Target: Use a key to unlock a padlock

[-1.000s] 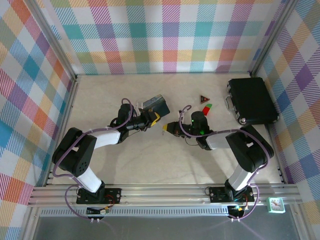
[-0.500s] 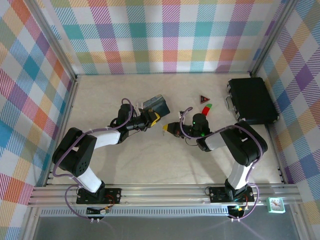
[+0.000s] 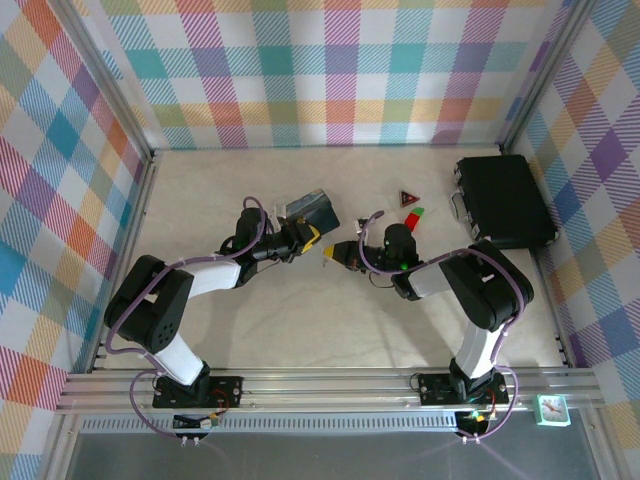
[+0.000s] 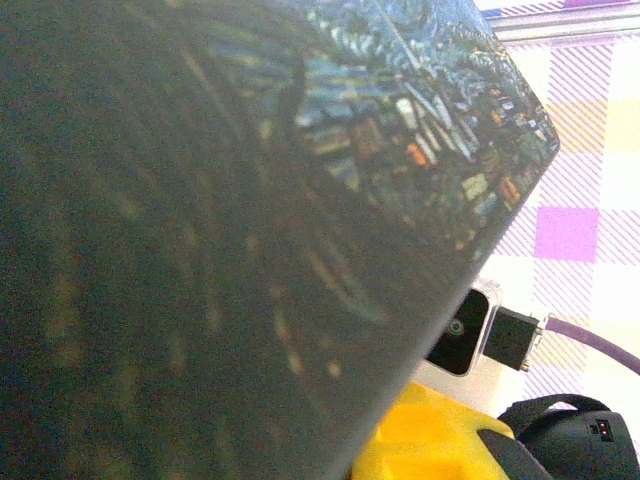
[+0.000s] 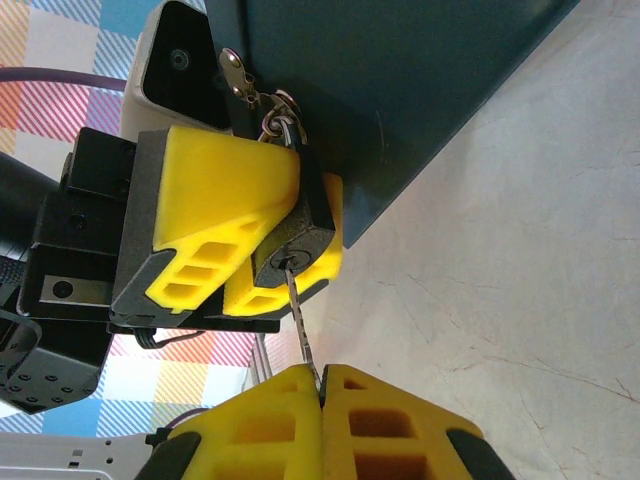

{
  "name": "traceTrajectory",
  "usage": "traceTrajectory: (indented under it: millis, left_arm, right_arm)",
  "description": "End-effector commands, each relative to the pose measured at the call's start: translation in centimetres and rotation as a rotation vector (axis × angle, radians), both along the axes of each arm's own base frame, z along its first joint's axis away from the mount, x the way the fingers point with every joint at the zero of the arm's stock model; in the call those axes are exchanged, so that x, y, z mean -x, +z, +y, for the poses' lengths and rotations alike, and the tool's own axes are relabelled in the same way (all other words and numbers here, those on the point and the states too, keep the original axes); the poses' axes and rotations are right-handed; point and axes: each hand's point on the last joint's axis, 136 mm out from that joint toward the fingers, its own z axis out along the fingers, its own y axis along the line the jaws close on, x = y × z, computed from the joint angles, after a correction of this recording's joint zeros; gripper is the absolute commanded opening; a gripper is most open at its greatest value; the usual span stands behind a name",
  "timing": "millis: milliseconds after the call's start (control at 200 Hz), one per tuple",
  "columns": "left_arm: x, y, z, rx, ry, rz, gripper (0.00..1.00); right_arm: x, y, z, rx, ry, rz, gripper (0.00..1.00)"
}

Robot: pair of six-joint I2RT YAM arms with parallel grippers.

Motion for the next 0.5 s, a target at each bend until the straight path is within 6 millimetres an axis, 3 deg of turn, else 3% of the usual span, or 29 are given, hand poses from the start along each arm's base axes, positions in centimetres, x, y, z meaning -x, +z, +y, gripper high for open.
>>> traceTrajectory:
  millis: [0, 215, 495]
  left_arm:
    - [-0.3, 2.1, 0.1, 0.029, -0.013, -0.095, 0.00]
    - [-0.2, 2.0, 0.0, 0.030, -0.013, -0.095, 0.00]
    - [0.0, 2.8, -0.5, 0.049, -0.020, -0.107, 0.00]
  right_arm:
    - [-0.3, 1.9, 0.5, -0.035, 0.018, -0.057, 0.00]
    - [-0.7, 2.8, 0.9, -0.046, 0.022, -0.064, 0.00]
    - [-1.5, 2.5, 1.1, -0.028, -0.006, -0.034, 0.00]
